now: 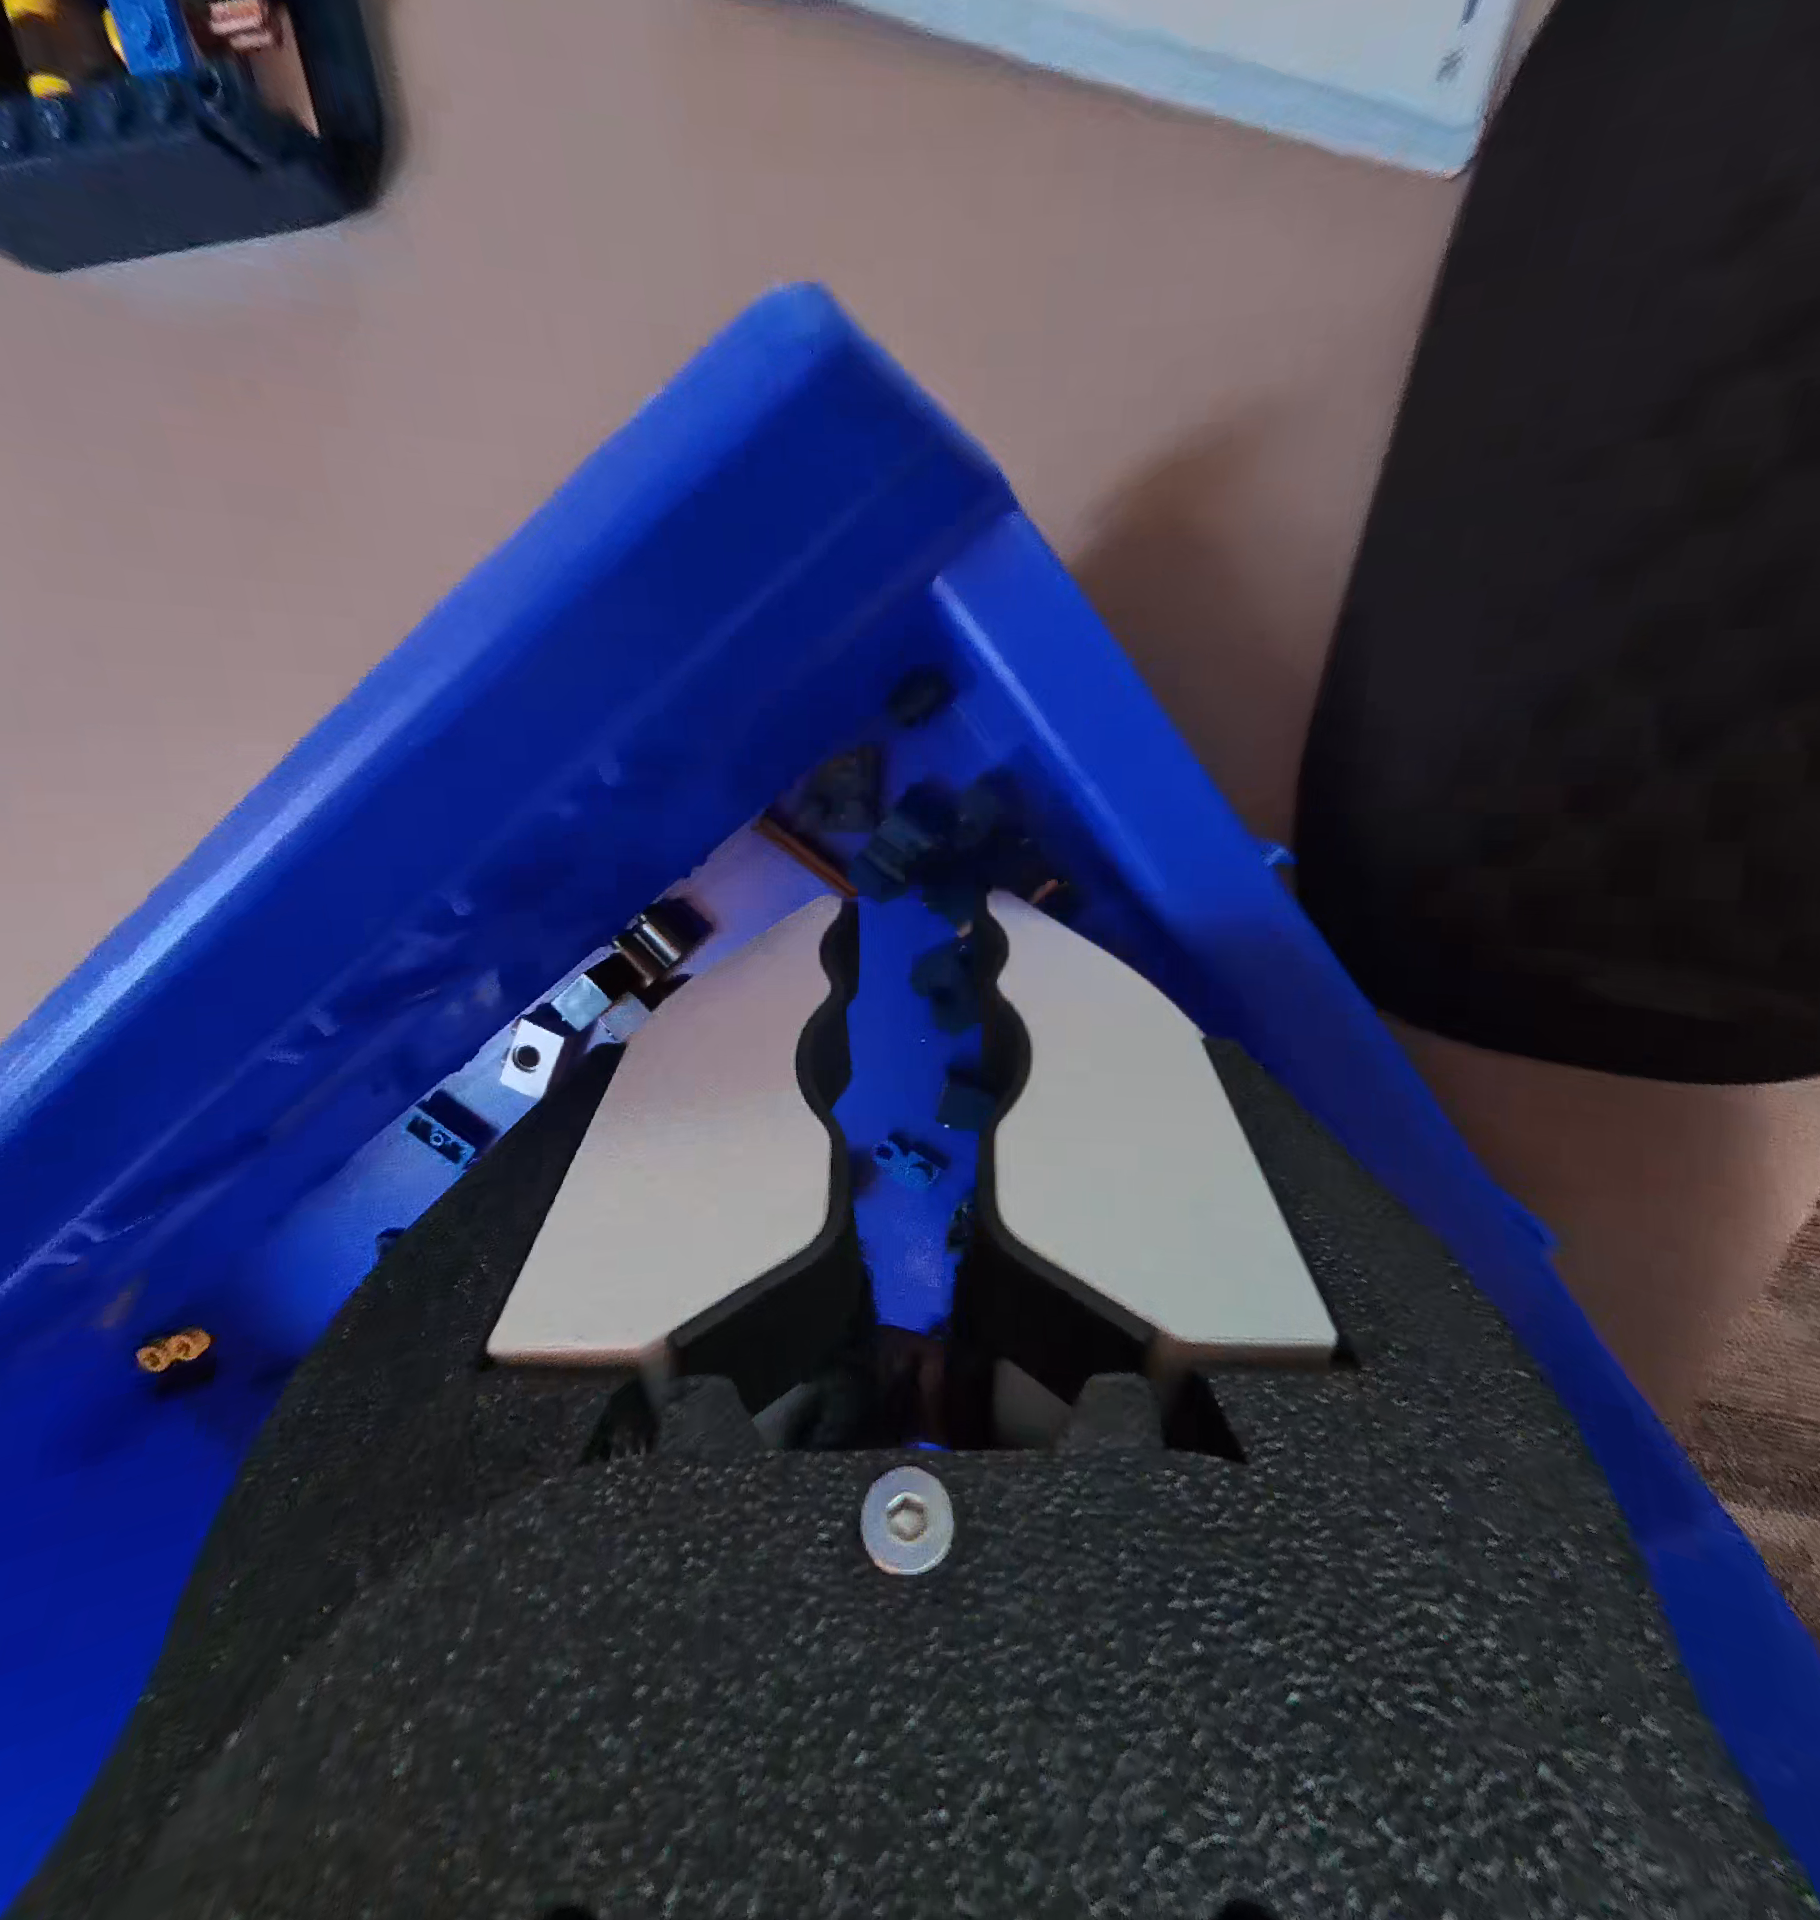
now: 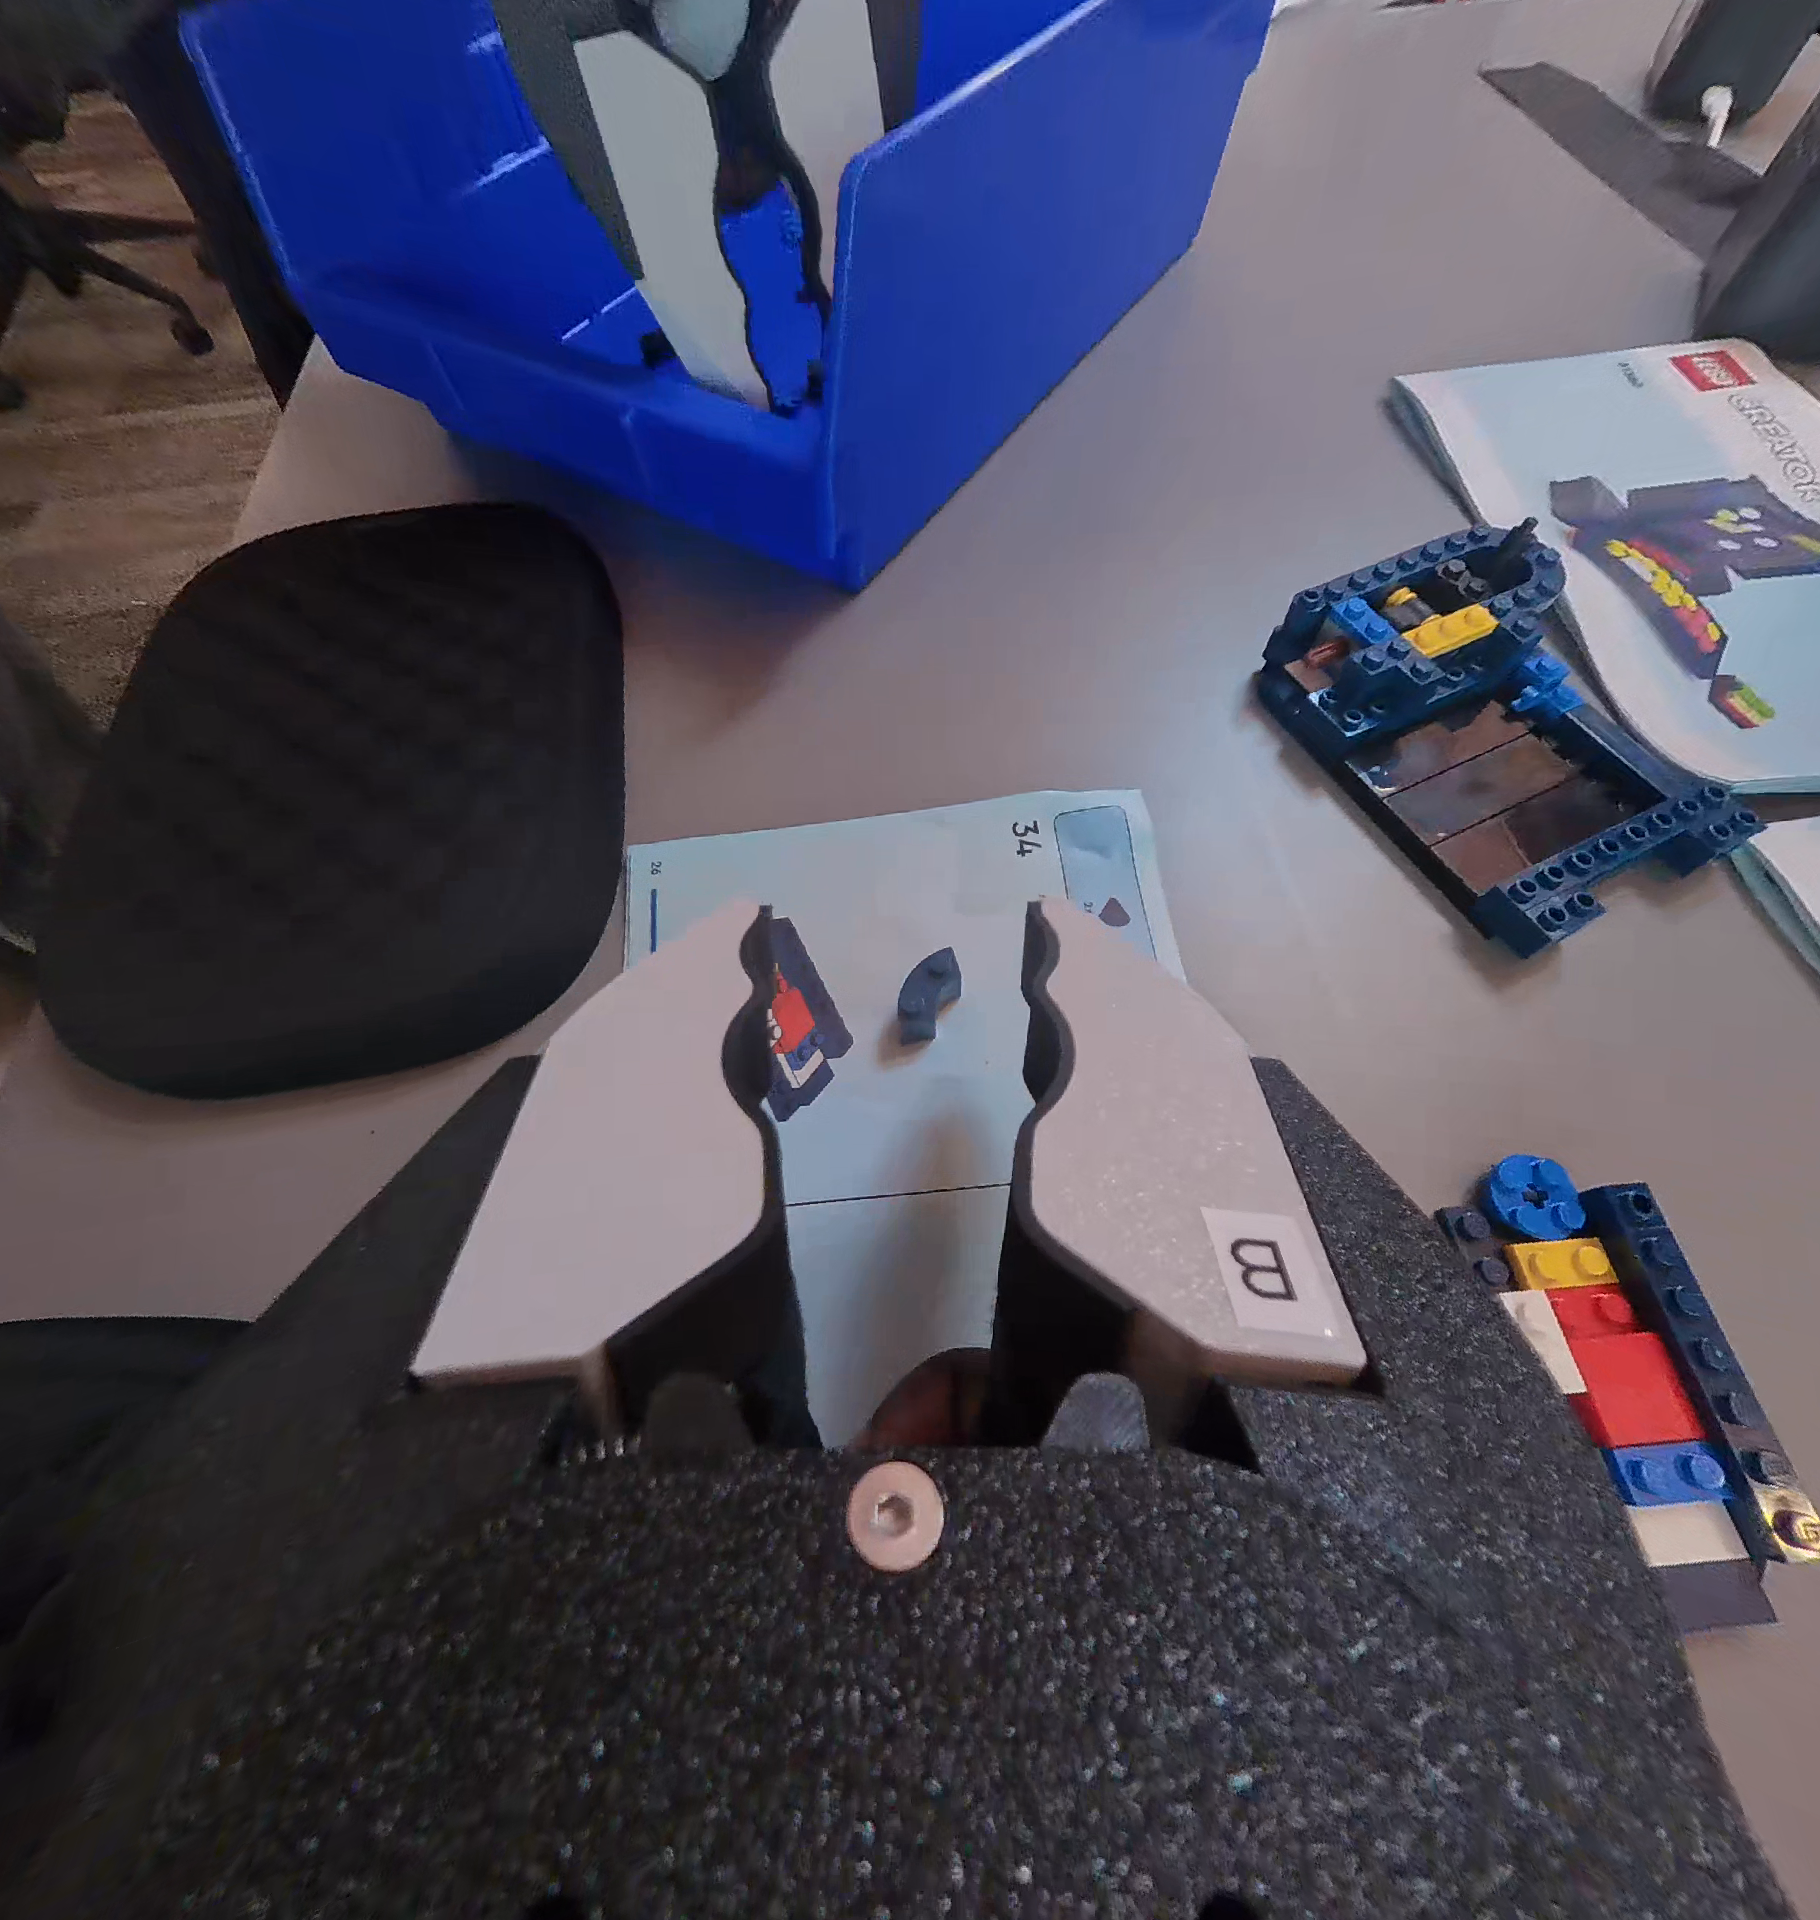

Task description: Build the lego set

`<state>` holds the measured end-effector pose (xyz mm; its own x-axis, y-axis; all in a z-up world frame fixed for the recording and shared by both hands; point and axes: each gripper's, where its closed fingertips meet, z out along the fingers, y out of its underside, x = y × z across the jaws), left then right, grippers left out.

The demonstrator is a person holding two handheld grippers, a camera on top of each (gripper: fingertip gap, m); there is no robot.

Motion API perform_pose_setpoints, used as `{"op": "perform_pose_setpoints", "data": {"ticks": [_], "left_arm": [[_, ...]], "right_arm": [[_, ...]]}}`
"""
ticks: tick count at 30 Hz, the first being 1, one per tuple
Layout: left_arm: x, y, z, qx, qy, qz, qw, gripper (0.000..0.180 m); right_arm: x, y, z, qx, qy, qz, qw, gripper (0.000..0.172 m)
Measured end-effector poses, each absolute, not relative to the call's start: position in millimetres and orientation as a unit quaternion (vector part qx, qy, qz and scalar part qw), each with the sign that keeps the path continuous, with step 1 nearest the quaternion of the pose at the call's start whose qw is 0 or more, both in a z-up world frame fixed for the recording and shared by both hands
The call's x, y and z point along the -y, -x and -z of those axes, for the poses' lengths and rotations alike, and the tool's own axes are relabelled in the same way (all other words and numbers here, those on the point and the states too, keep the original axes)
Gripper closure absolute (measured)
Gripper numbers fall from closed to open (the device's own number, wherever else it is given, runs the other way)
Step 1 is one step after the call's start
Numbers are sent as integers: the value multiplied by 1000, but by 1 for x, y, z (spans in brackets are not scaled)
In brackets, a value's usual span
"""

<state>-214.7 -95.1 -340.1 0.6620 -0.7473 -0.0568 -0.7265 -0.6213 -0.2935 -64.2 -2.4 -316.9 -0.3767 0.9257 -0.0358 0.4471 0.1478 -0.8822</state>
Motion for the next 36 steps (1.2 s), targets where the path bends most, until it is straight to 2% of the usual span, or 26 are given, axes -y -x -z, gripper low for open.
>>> {"op": "perform_pose_setpoints", "data": {"ticks": [4, 6, 7, 9, 13, 15, 17, 20, 22, 26, 29, 36], "left_arm": [[101, 217, 346, -363, 921, 65, 124, 152], [106, 211, 349, -349, 925, 98, 116, 155], [108, 207, 349, -340, 926, 119, 116, 163], [107, 207, 349, -319, 931, 131, 114, 163], [98, 214, 342, -309, 935, 97, 144, 172], [76, 221, 310, -274, 932, 40, 234, 171], [52, 208, 249, -200, 898, 43, 389, 172], [49, 146, 158, -149, 775, 128, 601, 172], [51, 105, 139, -109, 702, 191, 677, 173], [39, 56, 176, -4, 661, 351, 664, 173], [32, 48, 188, 50, 636, 455, 621, 173], [24, 44, 205, 68, 643, 448, 618, 173]], "right_arm": [[3, 64, 322, 714, 487, -423, 273, 127], [3, 64, 324, 719, 484, -415, 275, 127], [3, 65, 324, 721, 484, -412, 276, 127], [3, 64, 325, 723, 484, -408, 277, 127], [4, 65, 321, 718, 481, -415, 284, 128], [2, 66, 311, 702, 477, -437, 298, 129], [0, 67, 294, 678, 464, -471, 321, 129], [-2, 64, 265, 642, 425, -517, 375, 132], [3, 57, 246, 632, 374, -537, 415, 133], [22, 35, 203, 590, 247, -563, 524, 134], [26, 33, 199, 593, 221, -533, 562, 133], [34, 36, 197, 599, 205, -481, 607, 143]]}}
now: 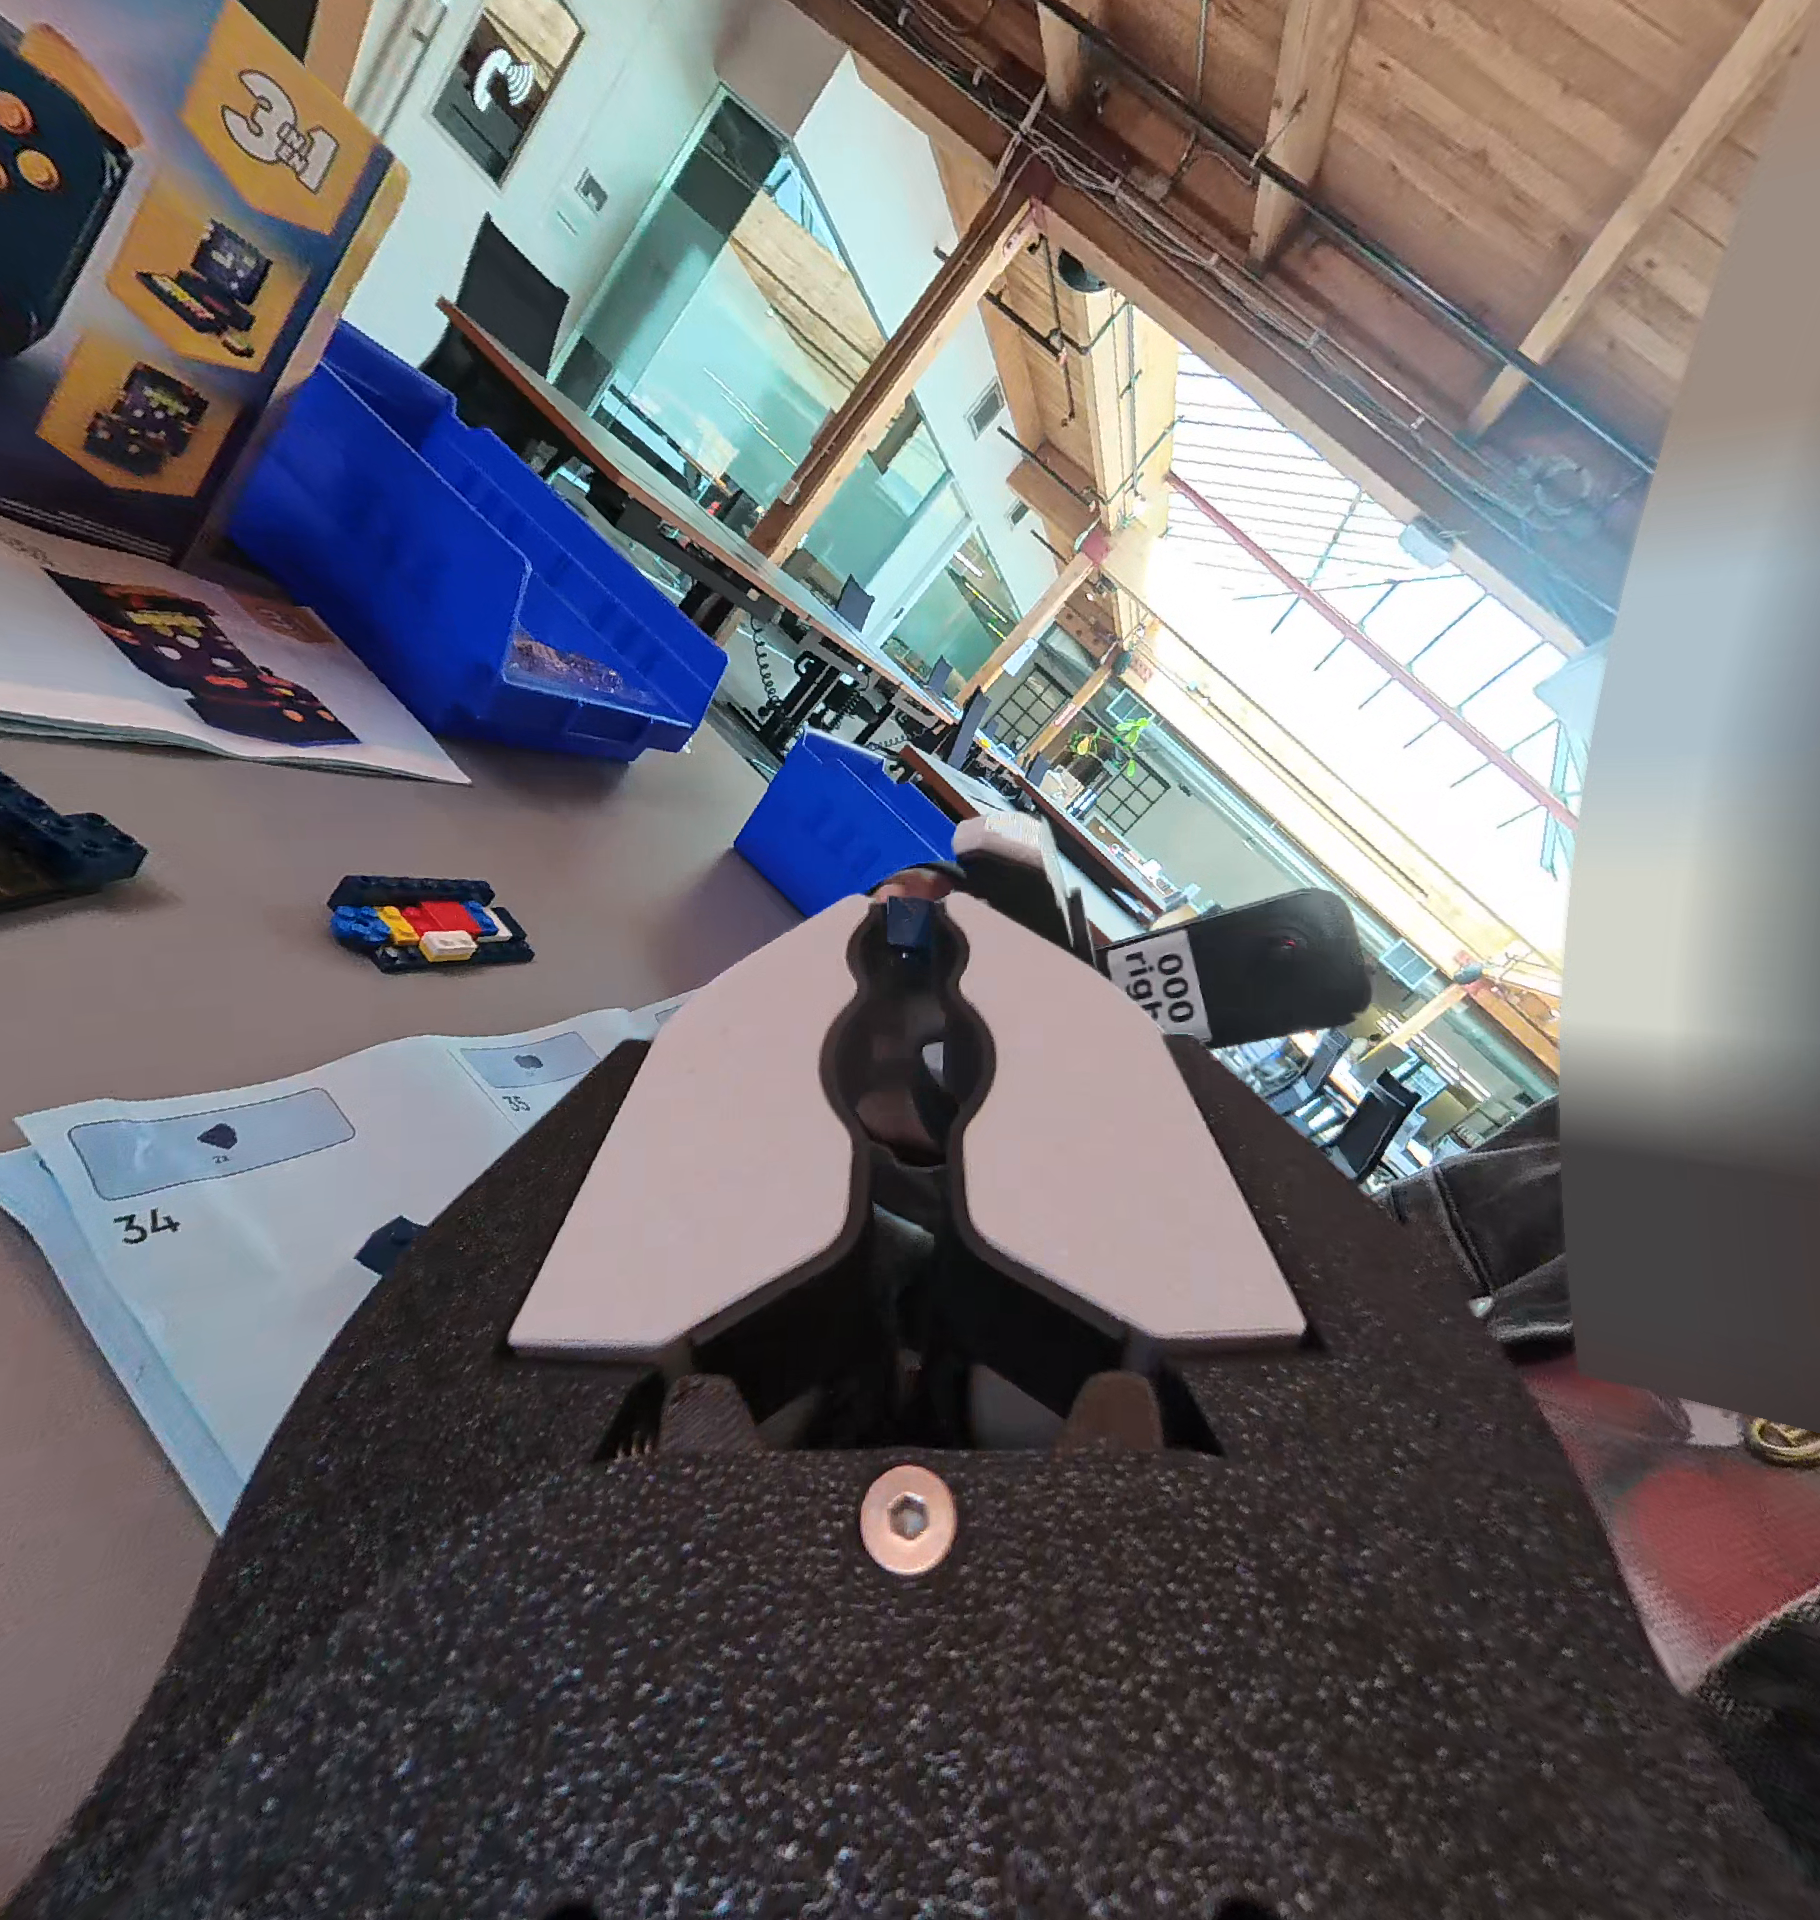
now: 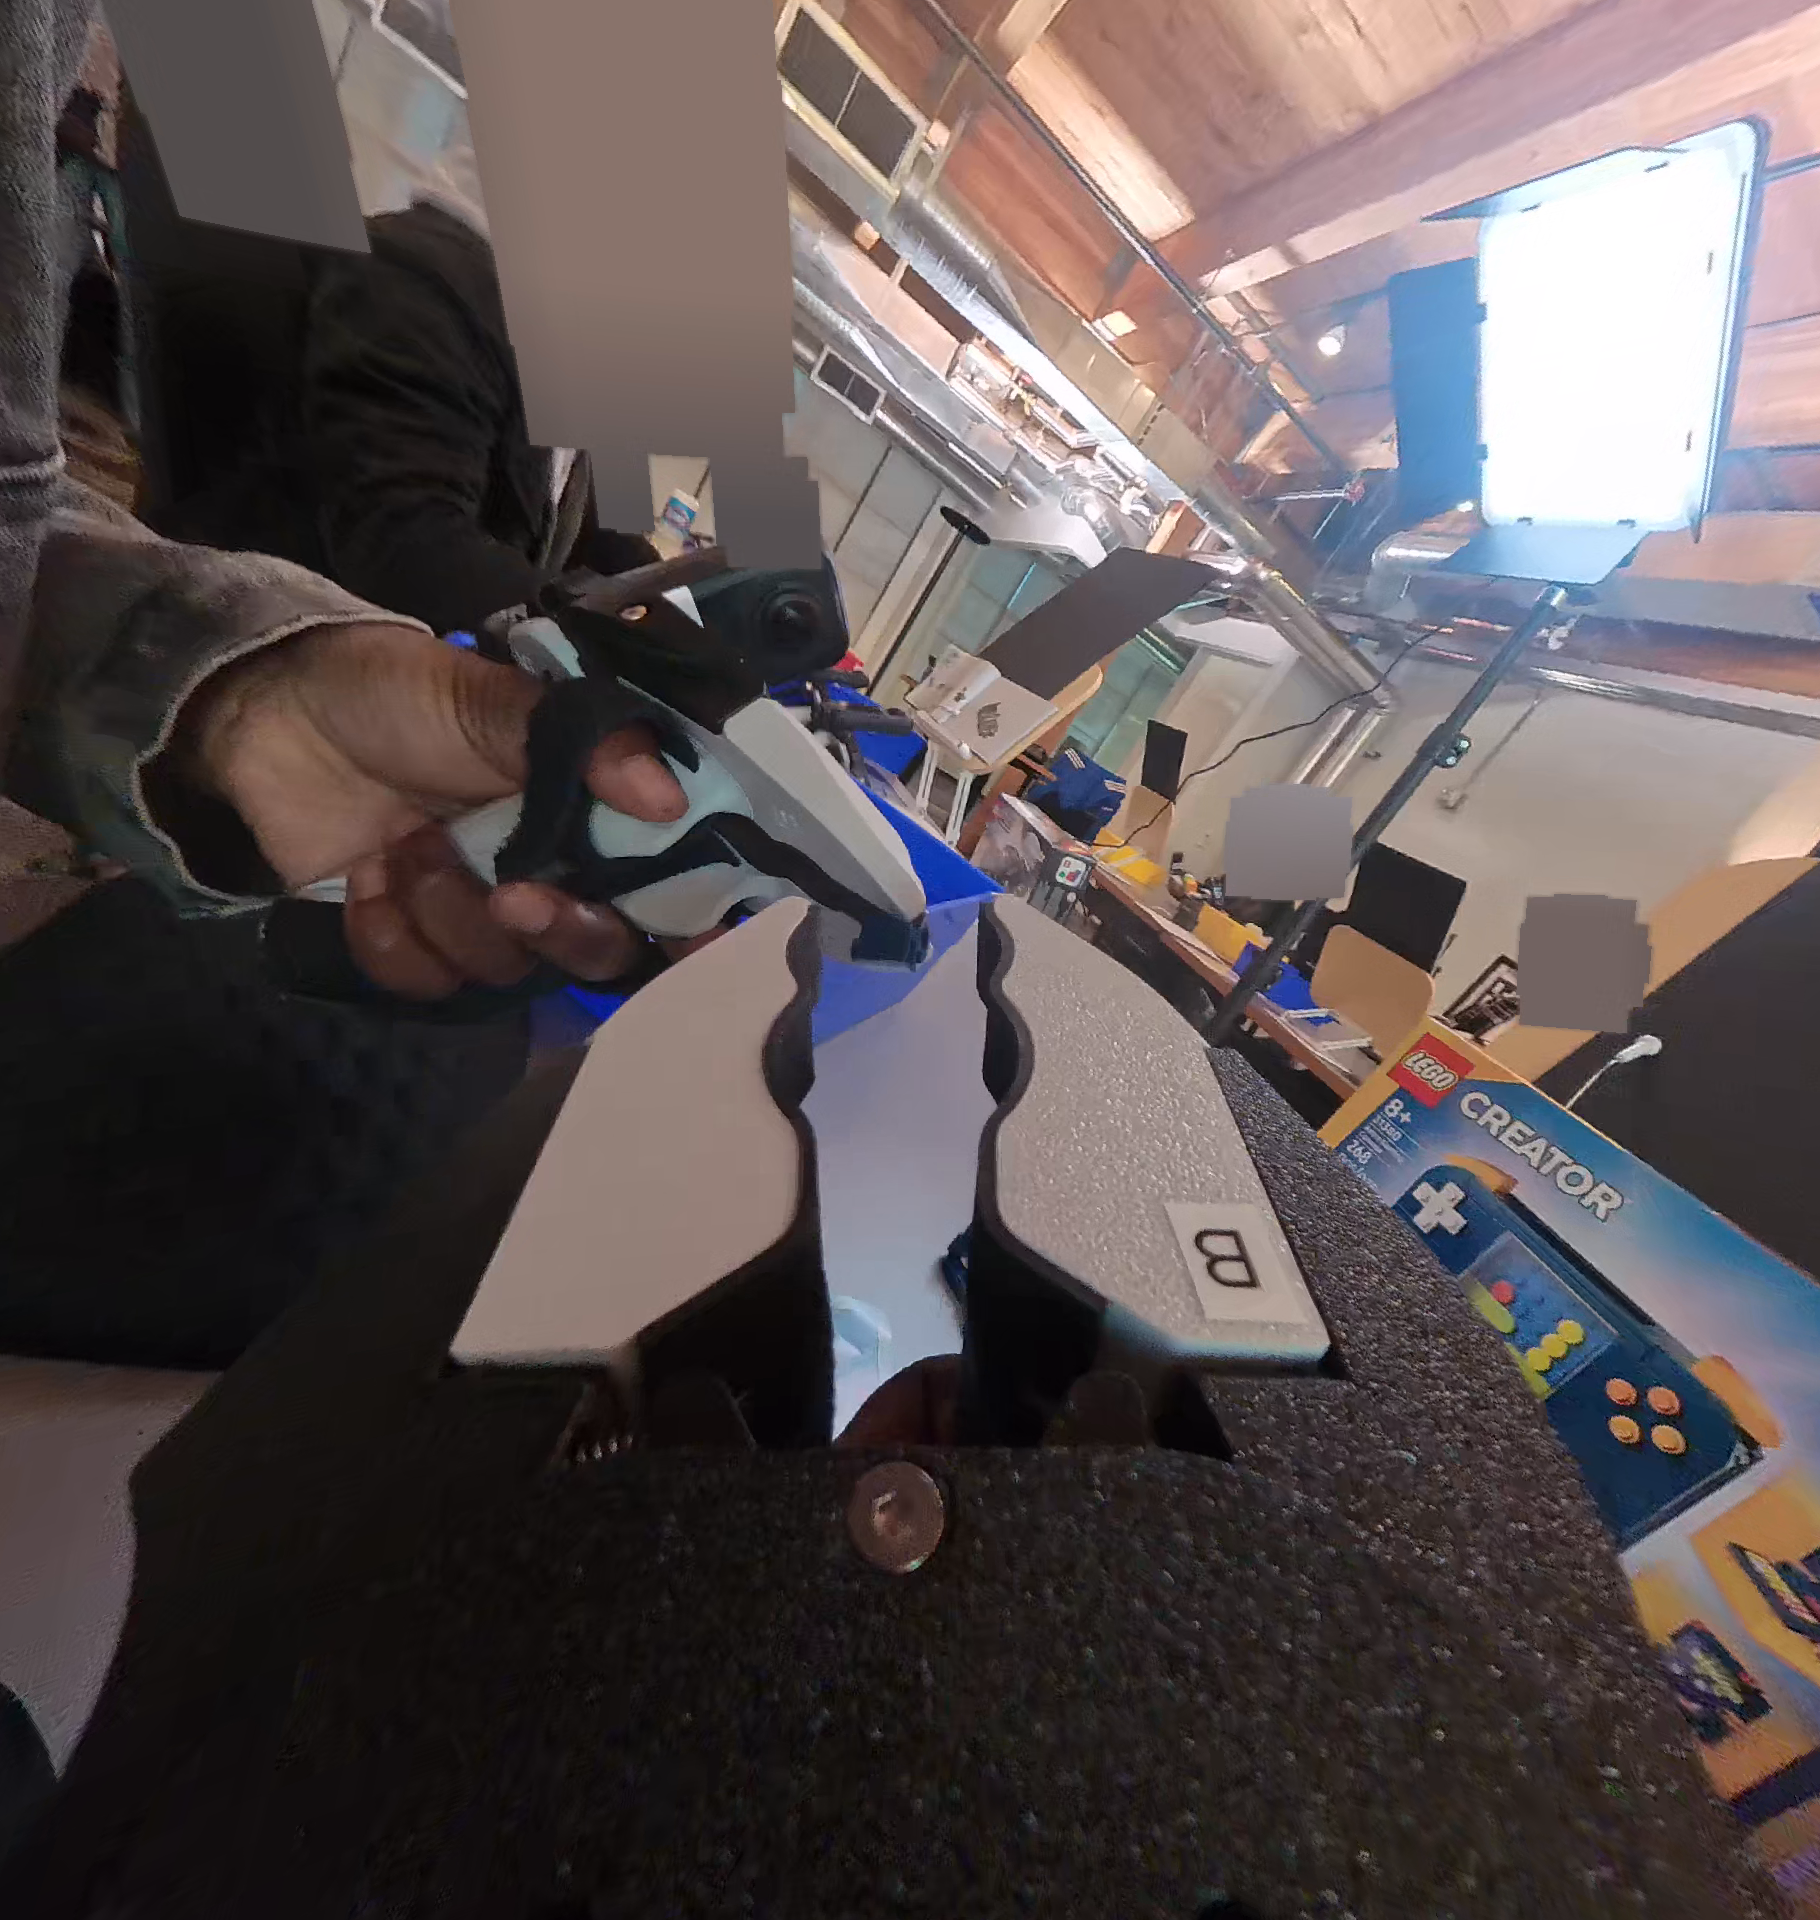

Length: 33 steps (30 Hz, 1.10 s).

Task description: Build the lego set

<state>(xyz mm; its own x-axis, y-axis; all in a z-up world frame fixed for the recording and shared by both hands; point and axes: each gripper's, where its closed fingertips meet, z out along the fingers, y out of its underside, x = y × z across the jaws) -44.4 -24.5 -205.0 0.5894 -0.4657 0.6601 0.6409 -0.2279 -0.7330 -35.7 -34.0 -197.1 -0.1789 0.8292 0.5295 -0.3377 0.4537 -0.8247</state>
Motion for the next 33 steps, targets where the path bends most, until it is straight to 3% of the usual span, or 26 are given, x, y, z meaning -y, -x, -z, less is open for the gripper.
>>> {"op": "perform_pose_setpoints", "data": {"ticks": [4, 10, 14, 16, 19, 21, 25, 30, 33], "left_arm": [[23, 40, 207, 67, 641, 457, 613, 172], [20, 53, 213, 26, 685, 361, 632, 163], [24, 81, 205, -31, 736, 231, 636, 150], [31, 93, 198, -69, 762, 180, 619, 147], [48, 110, 192, -126, 805, 128, 565, 144], [58, 133, 187, -144, 823, 75, 544, 144], [81, 187, 188, -177, 862, -22, 474, 149], [113, 225, 258, -217, 937, 58, 268, 153], [104, 222, 292, -254, 937, 87, 224, 156]], "right_arm": [[32, 42, 208, 620, 214, -440, 613, 158], [20, 46, 211, 611, 267, -474, 575, 160], [1, 59, 251, 636, 412, -505, 413, 160], [2, 60, 290, 669, 487, -476, 297, 160], [-1, 56, 335, 700, 550, -400, 218, 160], [-1, 56, 346, 717, 553, -367, 215, 158], [1, 60, 337, 723, 525, -371, 255, 139], [-5, 66, 304, 674, 507, -441, 306, 135], [-8, 66, 295, 656, 502, -464, 319, 135]]}}
